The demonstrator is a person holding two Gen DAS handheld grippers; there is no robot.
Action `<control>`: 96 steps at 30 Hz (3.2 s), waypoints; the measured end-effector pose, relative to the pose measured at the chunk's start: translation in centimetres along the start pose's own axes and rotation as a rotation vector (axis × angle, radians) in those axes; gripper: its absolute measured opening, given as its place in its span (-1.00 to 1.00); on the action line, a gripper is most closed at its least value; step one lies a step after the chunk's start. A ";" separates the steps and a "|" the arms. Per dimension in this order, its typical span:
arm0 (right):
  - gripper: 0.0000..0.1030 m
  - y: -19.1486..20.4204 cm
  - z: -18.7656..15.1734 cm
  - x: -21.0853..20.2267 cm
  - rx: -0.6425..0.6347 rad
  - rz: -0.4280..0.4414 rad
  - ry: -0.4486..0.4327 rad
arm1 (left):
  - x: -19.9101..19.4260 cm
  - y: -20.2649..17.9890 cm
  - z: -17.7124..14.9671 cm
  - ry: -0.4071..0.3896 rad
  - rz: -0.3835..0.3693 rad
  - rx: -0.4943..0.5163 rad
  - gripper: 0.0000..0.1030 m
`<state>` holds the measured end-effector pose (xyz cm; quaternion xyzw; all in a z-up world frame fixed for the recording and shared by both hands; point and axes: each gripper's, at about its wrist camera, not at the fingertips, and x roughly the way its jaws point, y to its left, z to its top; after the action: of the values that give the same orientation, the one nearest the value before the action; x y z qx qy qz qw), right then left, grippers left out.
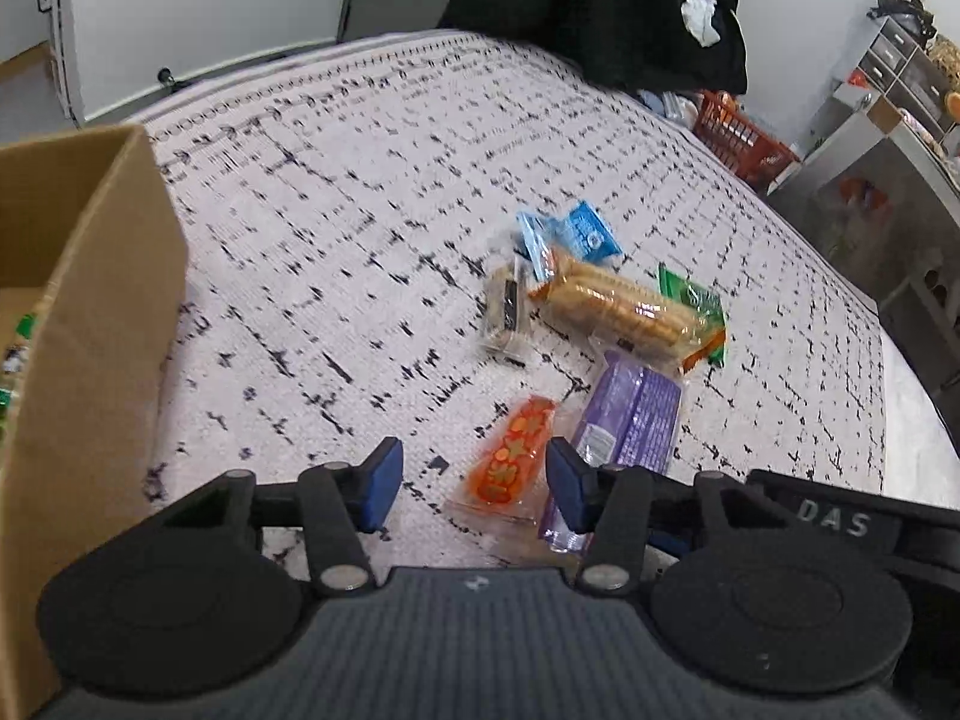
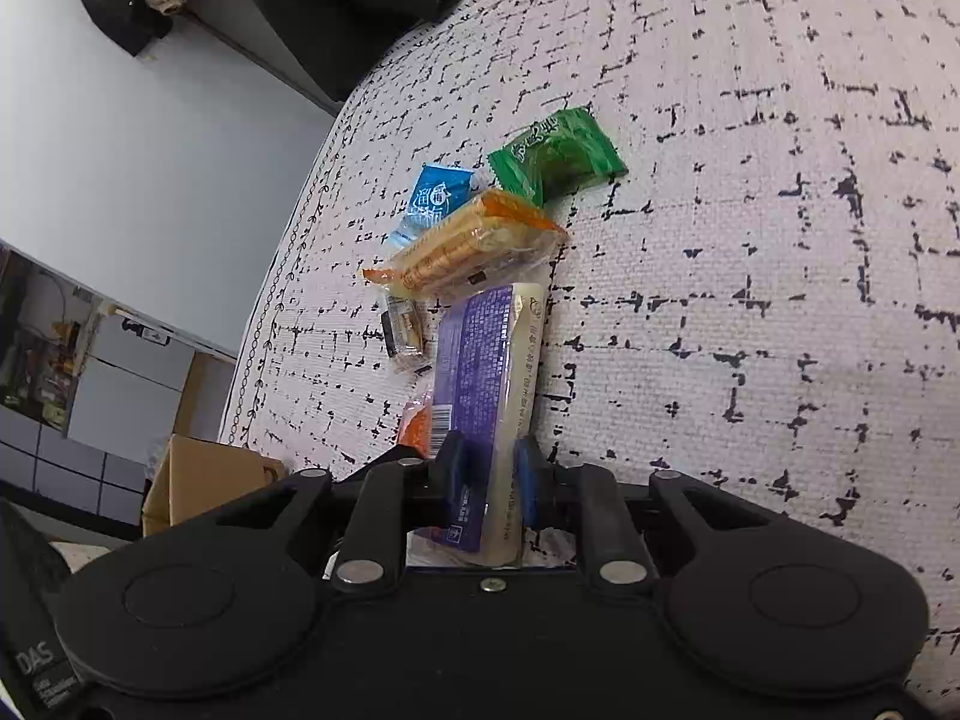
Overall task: Organize snacks
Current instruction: 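Grasp the orange jelly pack with the left tool while the right tool grasps the purple bar, then carry both snacks over the box and open both tools to drop them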
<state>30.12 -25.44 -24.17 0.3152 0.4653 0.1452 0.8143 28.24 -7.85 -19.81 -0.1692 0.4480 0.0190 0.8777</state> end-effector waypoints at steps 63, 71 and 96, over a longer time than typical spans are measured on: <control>-0.36 9.0 -3.3 -4.4 -0.344 -0.223 -0.061 | -12.6 5.7 0.3 -0.190 -0.020 -0.182 -0.54; -0.36 11.1 -4.6 -5.8 -0.353 -0.205 -0.089 | -14.4 6.9 -0.2 -0.207 -0.045 -0.220 -0.54; -0.36 21.1 -8.0 -3.6 -0.474 -0.099 -0.088 | -14.9 14.8 0.8 -0.221 -0.012 -0.438 -0.55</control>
<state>22.63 -8.27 -11.08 0.0980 0.3972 0.1965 0.8911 17.20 8.16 -11.68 -0.3551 0.3334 0.1288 0.8638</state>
